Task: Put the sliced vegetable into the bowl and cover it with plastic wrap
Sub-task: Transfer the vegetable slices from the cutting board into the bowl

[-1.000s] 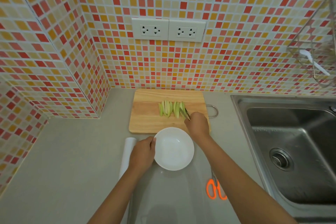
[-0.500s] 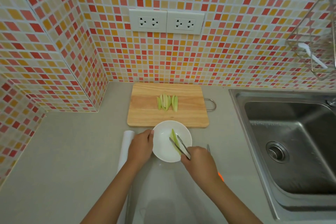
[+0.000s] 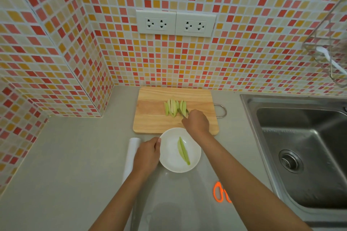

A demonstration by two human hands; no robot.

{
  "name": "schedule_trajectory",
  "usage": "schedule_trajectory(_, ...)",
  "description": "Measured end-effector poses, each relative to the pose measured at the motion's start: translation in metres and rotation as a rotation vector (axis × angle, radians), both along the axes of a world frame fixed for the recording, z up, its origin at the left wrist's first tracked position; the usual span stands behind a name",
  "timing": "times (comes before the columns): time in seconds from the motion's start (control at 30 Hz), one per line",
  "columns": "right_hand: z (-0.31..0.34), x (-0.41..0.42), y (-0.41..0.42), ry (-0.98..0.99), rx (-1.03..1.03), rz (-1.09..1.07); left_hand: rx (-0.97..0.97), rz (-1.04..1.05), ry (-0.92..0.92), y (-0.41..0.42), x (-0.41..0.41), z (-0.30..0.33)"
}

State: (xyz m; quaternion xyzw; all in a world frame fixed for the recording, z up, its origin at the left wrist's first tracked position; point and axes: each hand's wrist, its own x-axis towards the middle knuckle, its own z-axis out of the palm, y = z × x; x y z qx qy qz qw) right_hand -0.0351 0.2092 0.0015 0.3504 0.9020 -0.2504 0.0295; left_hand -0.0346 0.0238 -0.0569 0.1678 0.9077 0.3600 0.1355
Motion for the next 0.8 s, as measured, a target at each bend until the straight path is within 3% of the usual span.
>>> schedule_trajectory(0.63, 0.007, 0.021, 0.009, 0.082, -0.055, -0.054, 0.011, 0.015, -0.029, 0.002, 0.0, 0.002)
schedule_trajectory(0.8, 0.035, 0.066, -0.014, 0.237, -0.164, 0.004, -0.006, 0.003, -0.016, 0.002, 0.0, 0.003)
